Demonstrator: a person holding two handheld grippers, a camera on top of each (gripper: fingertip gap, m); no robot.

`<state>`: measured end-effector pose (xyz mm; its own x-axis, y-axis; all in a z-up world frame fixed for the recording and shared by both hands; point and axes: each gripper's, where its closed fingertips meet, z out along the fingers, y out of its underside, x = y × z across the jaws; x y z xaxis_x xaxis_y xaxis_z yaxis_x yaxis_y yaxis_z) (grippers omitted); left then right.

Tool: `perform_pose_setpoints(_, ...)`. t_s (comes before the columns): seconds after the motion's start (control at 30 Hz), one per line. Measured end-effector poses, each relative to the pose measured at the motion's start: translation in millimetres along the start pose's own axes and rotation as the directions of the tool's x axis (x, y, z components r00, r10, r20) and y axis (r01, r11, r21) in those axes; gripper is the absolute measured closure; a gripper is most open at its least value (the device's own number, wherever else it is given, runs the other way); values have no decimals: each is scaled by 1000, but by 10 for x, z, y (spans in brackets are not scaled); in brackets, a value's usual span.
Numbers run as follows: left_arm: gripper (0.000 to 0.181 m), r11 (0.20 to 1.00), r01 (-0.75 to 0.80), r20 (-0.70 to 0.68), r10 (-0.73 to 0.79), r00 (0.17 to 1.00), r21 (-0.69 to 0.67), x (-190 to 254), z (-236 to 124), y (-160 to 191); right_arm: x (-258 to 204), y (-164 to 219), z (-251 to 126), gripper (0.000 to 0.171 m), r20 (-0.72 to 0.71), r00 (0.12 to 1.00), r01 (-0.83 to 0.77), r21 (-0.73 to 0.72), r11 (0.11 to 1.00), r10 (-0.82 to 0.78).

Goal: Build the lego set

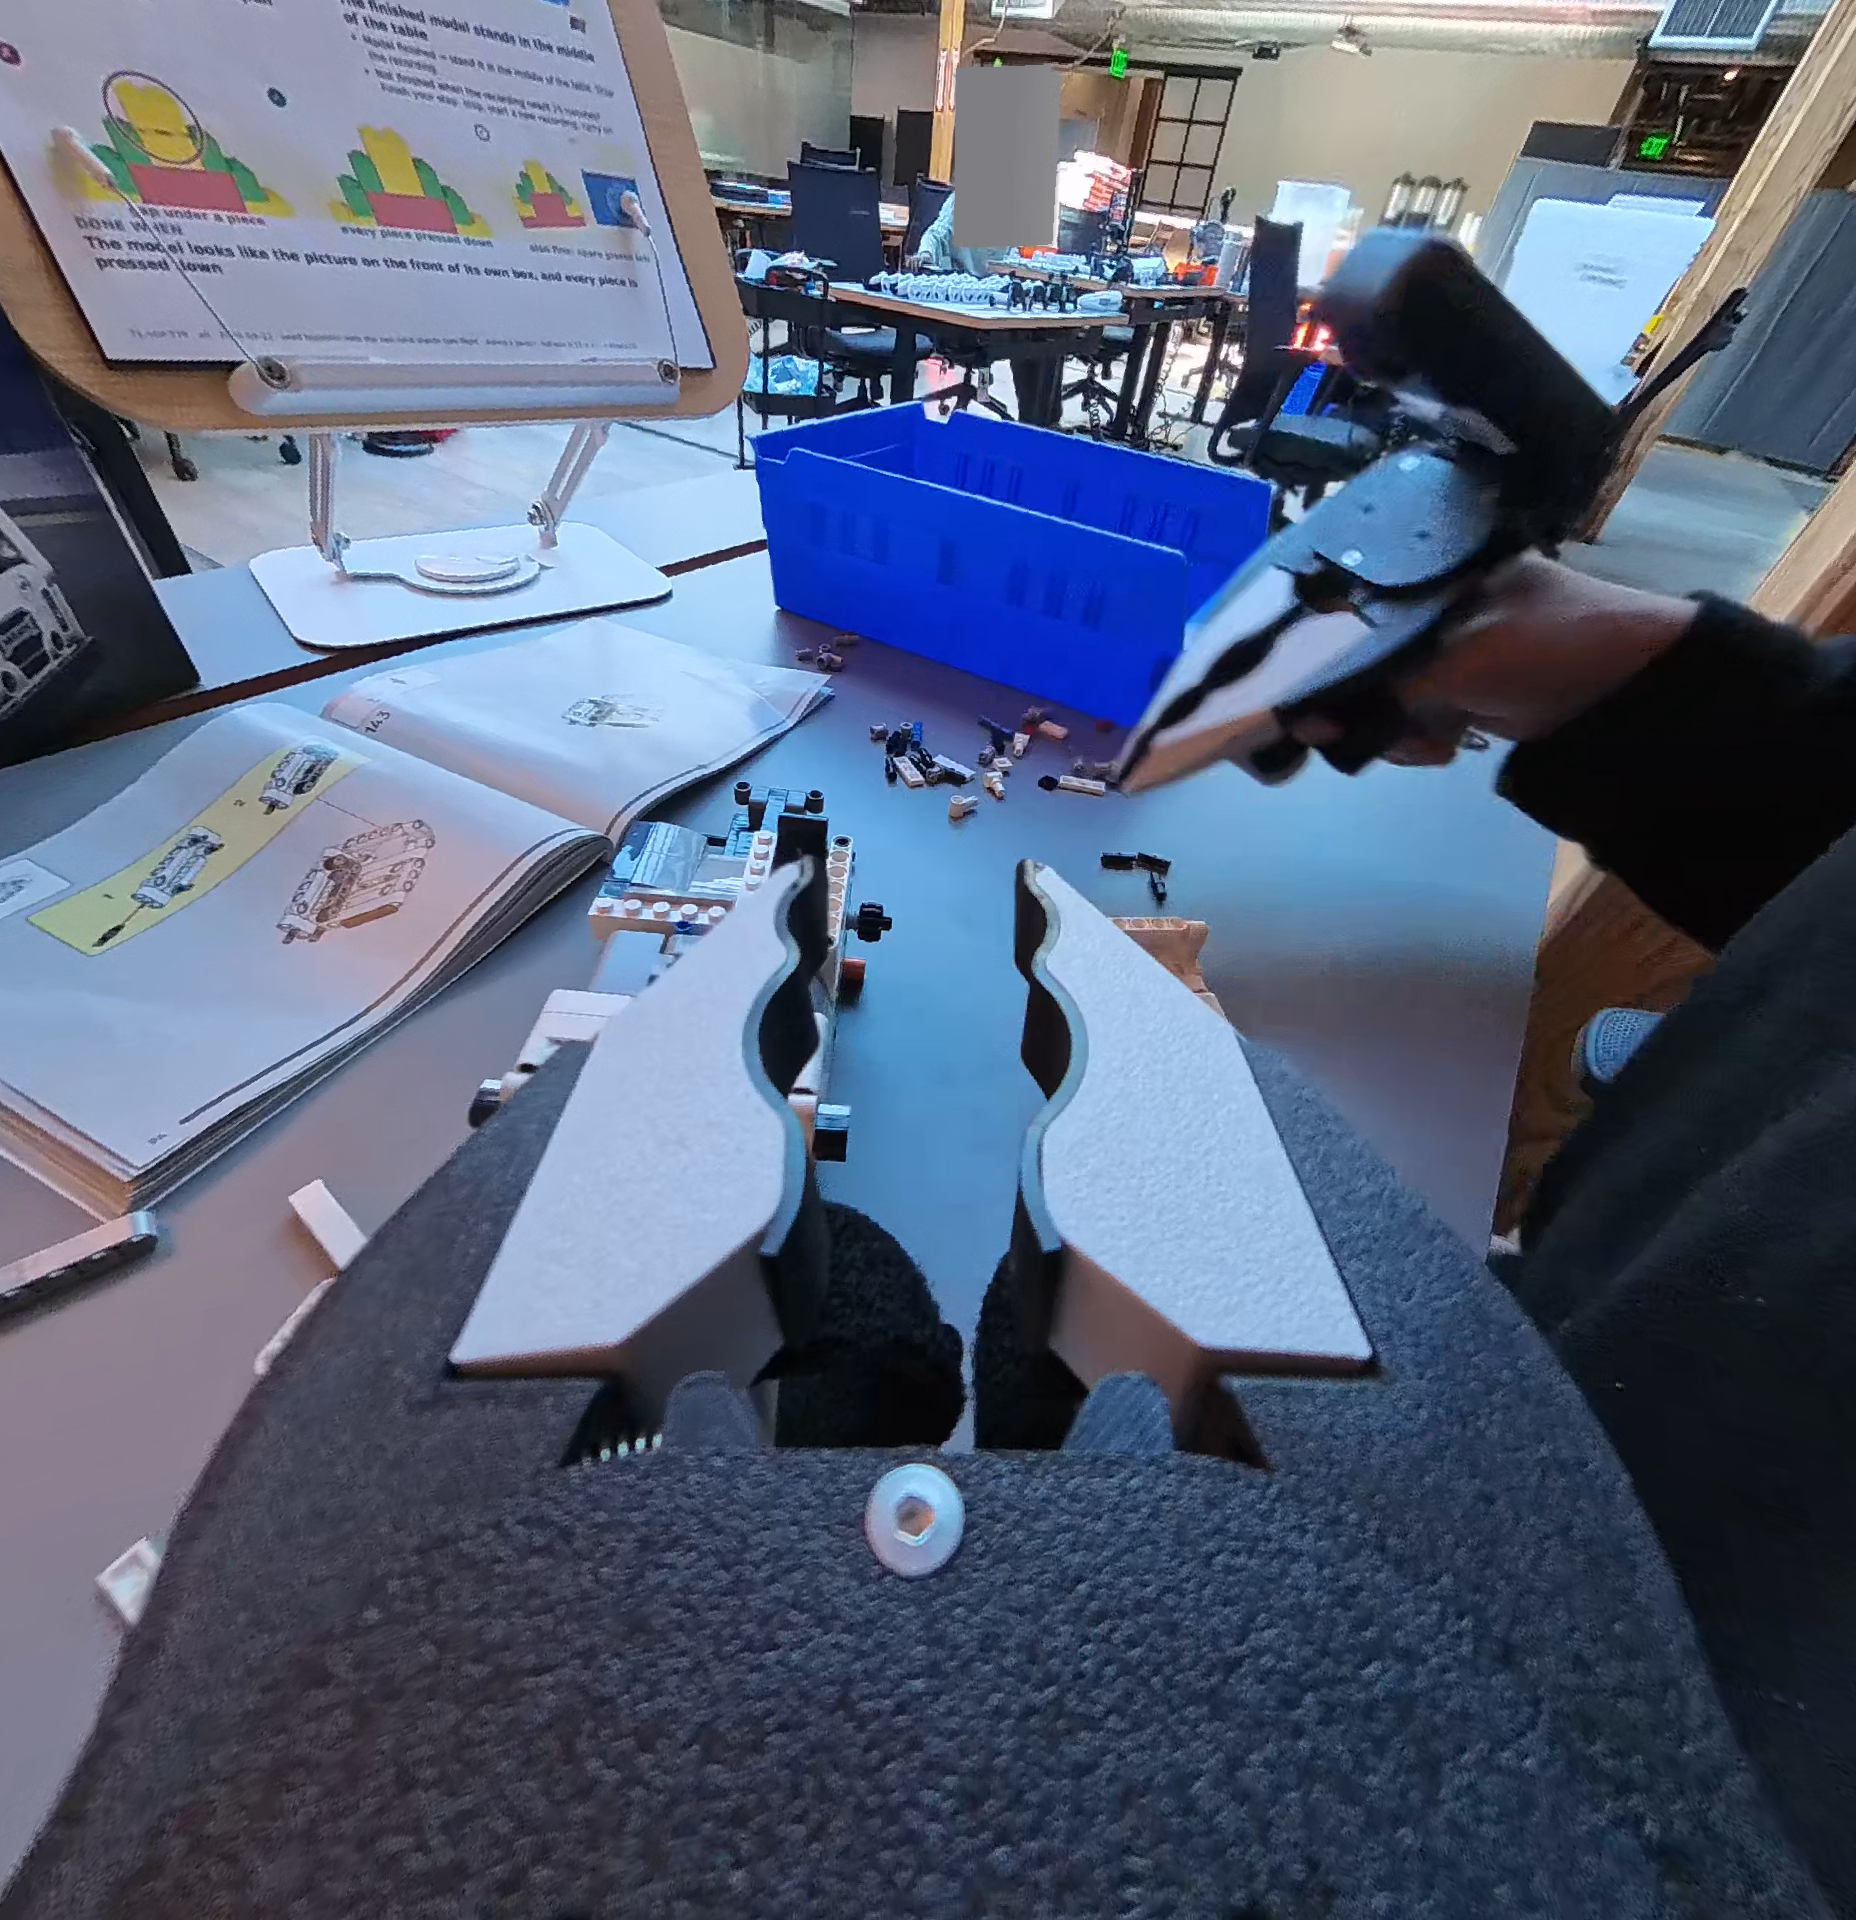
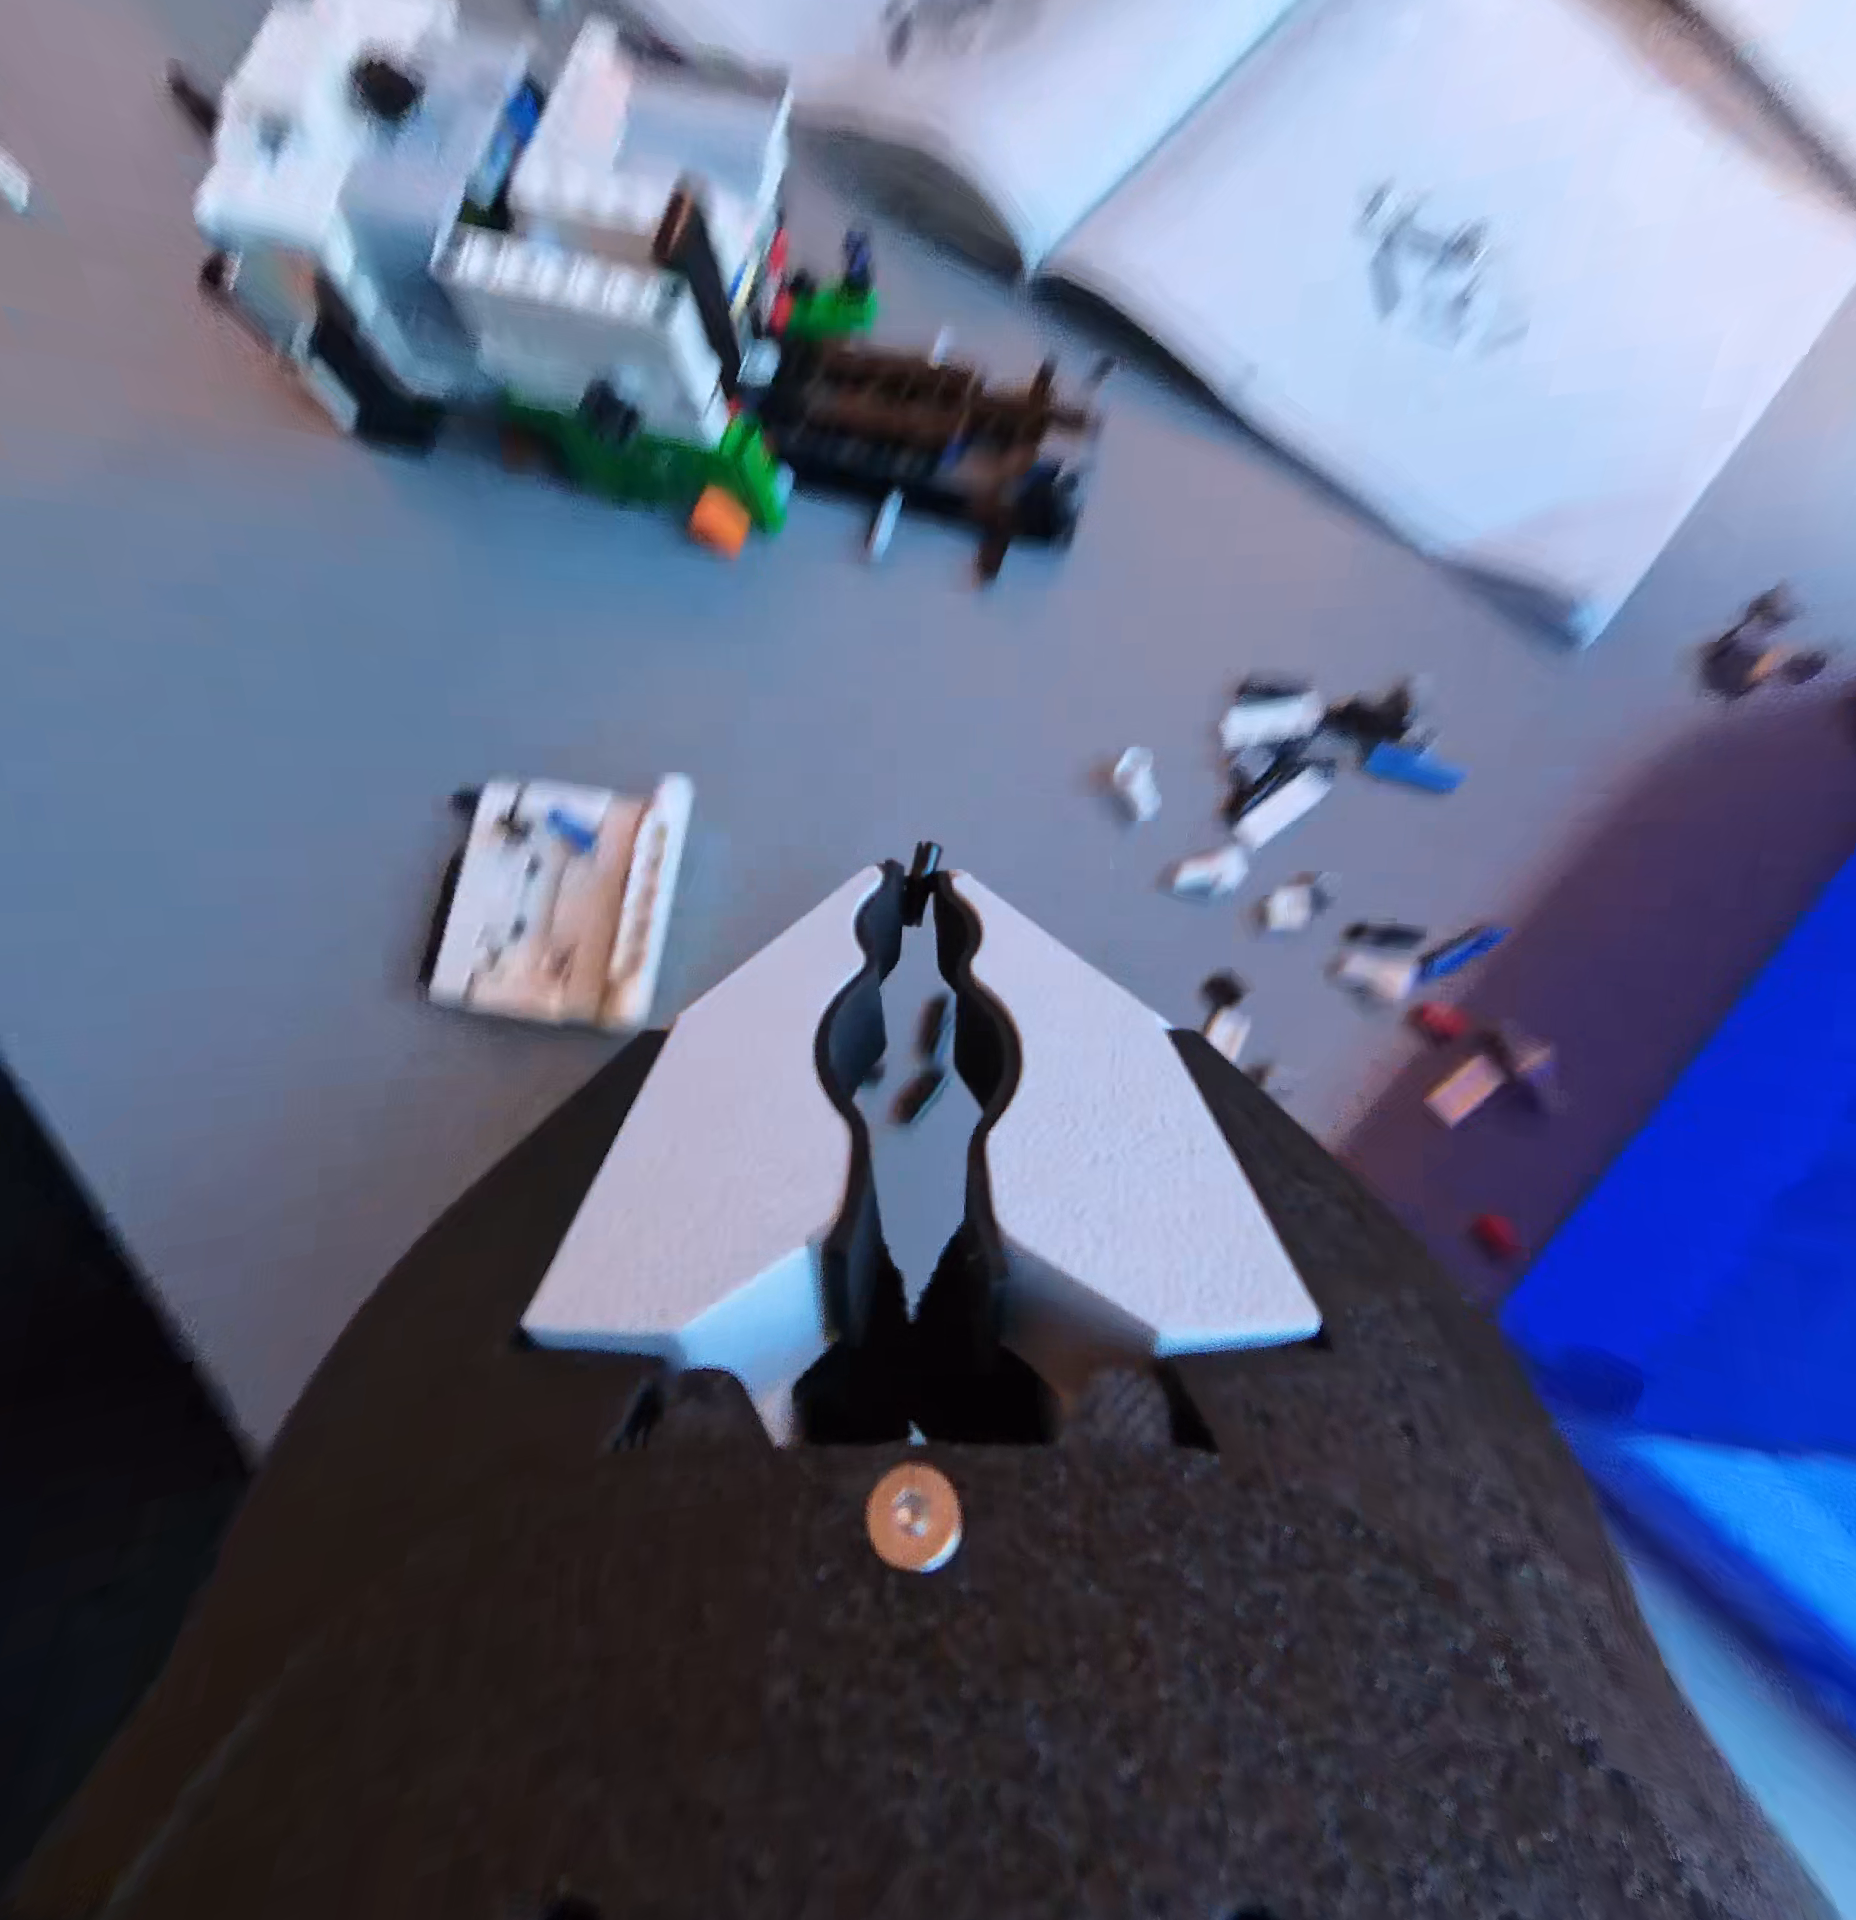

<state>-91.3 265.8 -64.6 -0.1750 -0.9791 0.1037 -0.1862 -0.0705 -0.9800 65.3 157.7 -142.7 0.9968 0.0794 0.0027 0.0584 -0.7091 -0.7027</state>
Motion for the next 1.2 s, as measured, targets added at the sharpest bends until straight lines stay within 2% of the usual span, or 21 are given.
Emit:
perform_pose_setpoints(0.2, 147, 999, -30, -31, 29, 999, -17, 153, 38, 27, -111, 553, -96, 166, -65, 997, -47, -96, 994, 41)
perform_pose_setpoints(0.37, 147, 997, -62, -12, 61, 998, -52, 233, -6, 95, -139, 687, -58, 166, -80, 995, -61, -90, 994, 54)
perform_pose_setpoints(0.67, 147, 995, -71, 65, 76, 995, -69, 194, -177, 94, -169, 653, 34, 165, -81, 996, -45, -62, 997, 40)
perform_pose_setpoints(0.87, 147, 991, -97, 190, 112, 975, -88, 5, -312, 138, -163, 578, 20, 160, -118, 993, -13, -32, 999, 9)
perform_pose_setpoints(1.0, 147, 994, -71, 223, 88, 971, -82, -104, -411, 151, -164, 465, -44, 154, -106, 994, -32, 29, 999, 35)
perform_pose_setpoints(1.2, 147, 994, -54, 267, 78, 961, -94, -326, -536, 137, 11, 156, -168, 156, -134, 984, -84, 218, 972, 115)
